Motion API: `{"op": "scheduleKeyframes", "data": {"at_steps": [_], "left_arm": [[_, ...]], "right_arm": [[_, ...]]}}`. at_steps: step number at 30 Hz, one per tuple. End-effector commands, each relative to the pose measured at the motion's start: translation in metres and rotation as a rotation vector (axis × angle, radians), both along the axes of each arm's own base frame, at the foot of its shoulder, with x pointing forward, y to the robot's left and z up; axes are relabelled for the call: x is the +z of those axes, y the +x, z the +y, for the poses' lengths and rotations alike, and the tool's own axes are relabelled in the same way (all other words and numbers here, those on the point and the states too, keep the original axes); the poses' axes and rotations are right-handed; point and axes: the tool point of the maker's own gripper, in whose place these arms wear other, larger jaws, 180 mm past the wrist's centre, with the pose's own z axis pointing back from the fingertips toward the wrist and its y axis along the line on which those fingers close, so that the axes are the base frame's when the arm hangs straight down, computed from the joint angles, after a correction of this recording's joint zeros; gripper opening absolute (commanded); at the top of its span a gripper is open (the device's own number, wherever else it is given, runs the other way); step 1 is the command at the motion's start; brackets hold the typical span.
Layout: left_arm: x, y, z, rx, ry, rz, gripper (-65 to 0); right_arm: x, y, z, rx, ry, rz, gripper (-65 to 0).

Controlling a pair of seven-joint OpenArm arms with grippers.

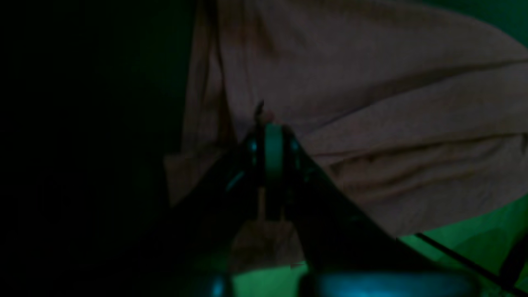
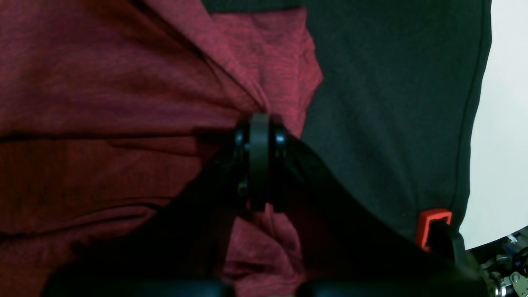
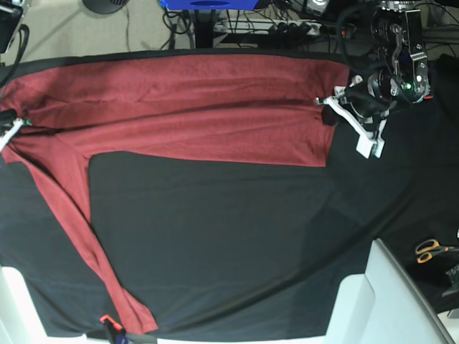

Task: Fold the T-shirt properly
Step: 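Drag the held side edge with the left gripper toward the collar, then move the right gripper to the sleeve end and grasp it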

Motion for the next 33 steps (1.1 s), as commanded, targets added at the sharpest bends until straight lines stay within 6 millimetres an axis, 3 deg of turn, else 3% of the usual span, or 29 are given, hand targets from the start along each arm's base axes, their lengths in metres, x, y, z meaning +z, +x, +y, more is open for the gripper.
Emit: {"op": "scheduleKeyframes", "data": {"at_steps": [1, 8, 19, 24, 27, 33], "left_arm": [[0.008, 0.007, 0.003, 0.001, 0.005, -0.032, -65.0], [0.004, 0.002, 0.001, 0.002, 0.000, -0.021, -65.0], [0.004, 0.002, 0.001, 0.000, 0.002, -0.021, -65.0], [-0.001, -0.002, 0.002, 0.006, -0.001, -0.004, -65.0], [-0.008, -0.006, 0.004, 0.017, -0.005, 0.018, -65.0], [-0.009, -0.004, 0.004, 0.031, -0.011, -0.015, -65.0]], "right_arm": [[0.014, 0.008, -0.014, 0.001, -0.039, -0.031, -65.0], [0.009, -0.002, -0.015, -0.021, -0.035, 0.028, -65.0], [-0.004, -0.005, 0.004, -0.032, 0.006, 0.042, -64.7], [-0.005, -0.010, 0.003, -0.049, 0.008, 0.082, -50.3], [0.005, -0.011, -0.006, -0.101, 0.008, 0.039, -42.2], [0.053, 0.011, -0.015, -0.115, -0.047, -0.114, -41.3]]}}
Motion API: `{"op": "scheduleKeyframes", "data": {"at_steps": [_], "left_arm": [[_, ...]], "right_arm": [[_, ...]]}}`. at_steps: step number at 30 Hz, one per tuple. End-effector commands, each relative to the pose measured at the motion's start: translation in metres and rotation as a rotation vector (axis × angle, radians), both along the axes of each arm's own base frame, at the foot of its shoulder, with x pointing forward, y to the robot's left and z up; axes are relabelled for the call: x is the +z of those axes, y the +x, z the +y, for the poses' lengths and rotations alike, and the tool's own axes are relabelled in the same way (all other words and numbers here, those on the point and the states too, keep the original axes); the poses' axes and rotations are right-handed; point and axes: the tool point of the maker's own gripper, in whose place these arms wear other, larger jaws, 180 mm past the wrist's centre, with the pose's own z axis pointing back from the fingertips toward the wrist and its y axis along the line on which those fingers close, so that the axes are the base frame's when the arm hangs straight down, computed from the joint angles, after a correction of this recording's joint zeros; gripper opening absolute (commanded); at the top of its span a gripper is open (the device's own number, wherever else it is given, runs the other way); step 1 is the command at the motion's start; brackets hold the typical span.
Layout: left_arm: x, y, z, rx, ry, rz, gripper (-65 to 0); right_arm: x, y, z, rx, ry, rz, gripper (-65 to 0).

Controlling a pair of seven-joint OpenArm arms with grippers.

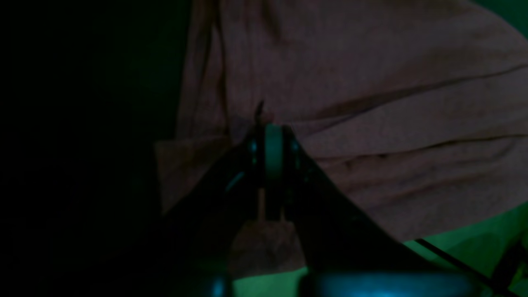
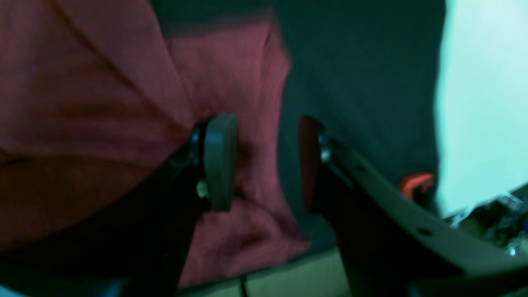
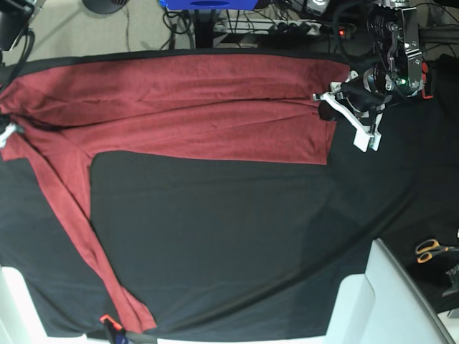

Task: Fold the T-shirt properly
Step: 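Move the right gripper to the sleeve end and grasp it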

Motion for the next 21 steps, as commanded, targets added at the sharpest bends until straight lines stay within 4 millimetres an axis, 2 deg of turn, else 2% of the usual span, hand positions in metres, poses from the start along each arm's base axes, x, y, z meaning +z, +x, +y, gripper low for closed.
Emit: {"op": "scheduleKeyframes", "data": {"at_steps": [1, 5, 8, 13, 20, 21], "left_arm": [[0.006, 0.004, 0.004, -0.001, 0.009, -0.026, -65.0], [0.006, 0.005, 0.004, 0.000, 0.009, -0.029, -65.0], [0.005, 0.005, -0.001, 0.004, -0.003, -0.030, -65.0], [0.005, 0.005, -0.003, 0.005, -0.006, -0.030, -65.0], [0.005, 0.005, -0.003, 0.005, -0.007, -0.030, -65.0], [0.005, 0.004, -0.003, 0.005, -0.006, -0.028, -65.0]], "right_arm": [[0.021, 0.017, -0.007, 0.022, -0.035, -0.058, -41.3], [0.024, 0.051, 0.028, 0.202, -0.003, -0.055, -41.3], [0.019, 0.073, 0.041, 0.232, 0.032, -0.058, -41.3], [0.009, 0.104, 0.056, 0.239, 0.109, -0.049, -40.8], [-0.009, 0.133, 0.071, 0.223, 0.235, -0.076, -40.2], [-0.012, 0.136, 0.074, 0.219, 0.255, -0.076, -38.0]]}}
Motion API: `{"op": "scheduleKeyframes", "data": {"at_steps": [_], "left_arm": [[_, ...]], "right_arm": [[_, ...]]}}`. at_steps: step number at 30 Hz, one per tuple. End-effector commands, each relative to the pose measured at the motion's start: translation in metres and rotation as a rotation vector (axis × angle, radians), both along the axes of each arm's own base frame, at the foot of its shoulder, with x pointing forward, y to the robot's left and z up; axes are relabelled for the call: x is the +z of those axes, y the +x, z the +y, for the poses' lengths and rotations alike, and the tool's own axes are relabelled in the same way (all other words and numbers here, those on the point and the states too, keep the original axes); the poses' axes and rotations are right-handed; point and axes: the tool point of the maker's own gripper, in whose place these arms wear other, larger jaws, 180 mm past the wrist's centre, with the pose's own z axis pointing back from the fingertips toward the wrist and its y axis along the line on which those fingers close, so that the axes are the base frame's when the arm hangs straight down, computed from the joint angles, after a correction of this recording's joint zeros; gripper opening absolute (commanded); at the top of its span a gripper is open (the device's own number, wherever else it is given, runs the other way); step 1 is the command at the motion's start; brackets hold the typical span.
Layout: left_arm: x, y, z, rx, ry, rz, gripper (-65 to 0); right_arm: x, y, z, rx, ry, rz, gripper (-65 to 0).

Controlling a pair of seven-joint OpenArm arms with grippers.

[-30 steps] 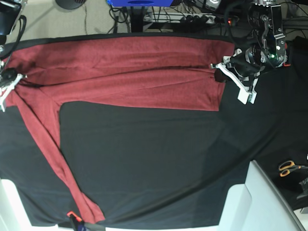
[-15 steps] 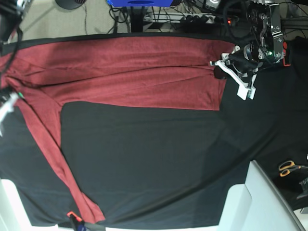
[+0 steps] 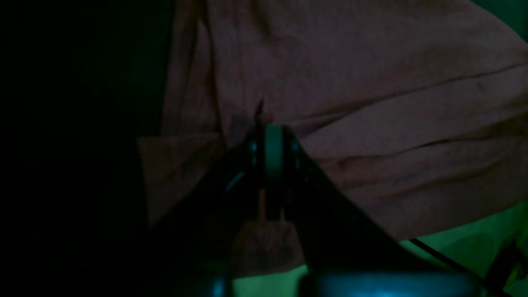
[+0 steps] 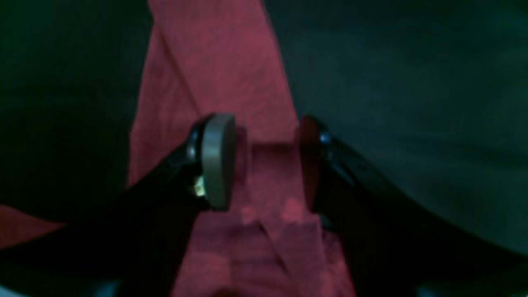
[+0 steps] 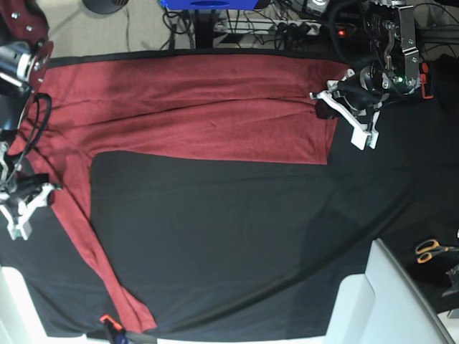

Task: Fold the T-shirt properly
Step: 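Move the right gripper to the sleeve end and grasp it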

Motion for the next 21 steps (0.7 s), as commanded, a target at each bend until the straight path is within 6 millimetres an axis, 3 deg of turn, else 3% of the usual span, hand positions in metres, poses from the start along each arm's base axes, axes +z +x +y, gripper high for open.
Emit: {"op": "scheduleKeyframes", "data": {"at_steps": [1, 4, 10, 13, 15, 19, 21], "left_arm": [[0.006, 0.005, 0.003, 0.000, 0.004, -0.029, -65.0], [0.006, 0.004, 0.003, 0.000, 0.004, -0.026, -65.0], [0.006, 0.004, 0.003, 0.000, 0.004, -0.026, -65.0], [0.006, 0.005, 0.003, 0.000, 0.004, -0.029, -65.0], [0.007, 0.007, 0.003, 0.001, 0.002, -0.032, -65.0], [0.007, 0.007, 0.002, 0.001, 0.001, -0.034, -65.0], [0.007, 0.007, 0.002, 0.001, 0.001, -0.034, -65.0]], "right_arm": [[0.014, 0.015, -0.008, -0.014, 0.003, -0.049, -34.8], [0.003, 0.015, -0.008, -0.030, 0.045, -0.031, -23.4], [-0.017, 0.008, -0.004, -0.058, 0.108, -0.049, -23.9], [-0.023, 0.002, -0.003, -0.065, 0.119, -0.031, -30.0], [-0.023, 0.003, -0.004, -0.065, 0.117, -0.032, -38.1], [-0.022, 0.003, -0.005, -0.066, 0.115, -0.035, -65.0], [-0.021, 0.004, -0.006, -0.066, 0.114, -0.038, -63.9]]}}
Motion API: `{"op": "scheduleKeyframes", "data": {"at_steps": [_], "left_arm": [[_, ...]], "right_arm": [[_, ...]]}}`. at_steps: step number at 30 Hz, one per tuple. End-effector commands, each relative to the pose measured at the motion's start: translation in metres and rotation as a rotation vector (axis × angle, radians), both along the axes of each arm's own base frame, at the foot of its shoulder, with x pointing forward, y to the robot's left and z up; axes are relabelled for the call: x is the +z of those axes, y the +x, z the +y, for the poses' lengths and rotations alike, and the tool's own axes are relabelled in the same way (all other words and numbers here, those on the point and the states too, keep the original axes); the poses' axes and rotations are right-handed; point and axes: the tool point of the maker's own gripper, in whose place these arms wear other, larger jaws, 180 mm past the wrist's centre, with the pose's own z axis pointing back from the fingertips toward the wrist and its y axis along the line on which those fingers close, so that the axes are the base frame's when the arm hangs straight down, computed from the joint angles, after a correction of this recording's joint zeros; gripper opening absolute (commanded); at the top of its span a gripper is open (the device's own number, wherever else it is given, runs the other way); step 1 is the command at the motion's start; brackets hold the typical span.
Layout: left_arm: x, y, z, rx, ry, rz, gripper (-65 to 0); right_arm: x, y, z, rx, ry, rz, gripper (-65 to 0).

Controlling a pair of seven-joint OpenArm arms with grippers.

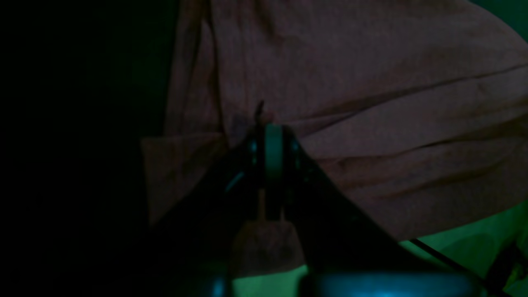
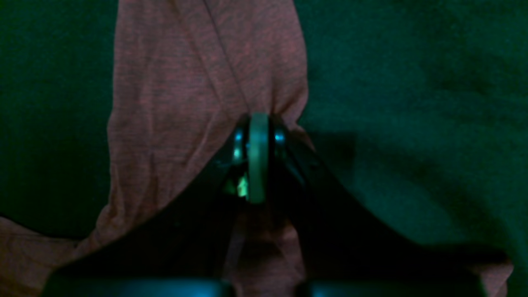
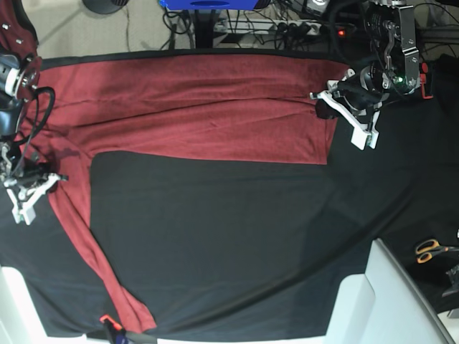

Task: Fold the T-shirt properly
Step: 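Move the right gripper to the sleeve end and grasp it, then fold the held sleeve inward onto the shirt body with the right gripper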

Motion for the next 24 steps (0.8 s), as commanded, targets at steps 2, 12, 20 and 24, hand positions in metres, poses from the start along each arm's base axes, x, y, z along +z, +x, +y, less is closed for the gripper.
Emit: {"op": "scheduleKeyframes", "data": {"at_steps": [2, 12, 20, 24], "left_arm": [[0.008, 0.007, 0.002, -0.001, 0.002, -0.034, -65.0], [0.007, 0.006, 0.002, -0.001, 0.004, -0.031, -65.0], [0.007, 0.007, 0.002, -0.001, 0.004, -0.034, -65.0], [0.007, 0.007, 0.002, -0.001, 0.004, -0.034, -65.0]], "right_arm": [[0.025, 0.020, -0.016, -0.005, -0.036, -0.072, -65.0], [0.064, -0.011, -0.005, 0.090, -0.240, -0.073, -65.0], [0.068, -0.054, 0.024, 0.126, -0.283, -0.058, -65.0], [0.075, -0.074, 0.034, 0.143, -0.307, -0.077, -65.0]]}}
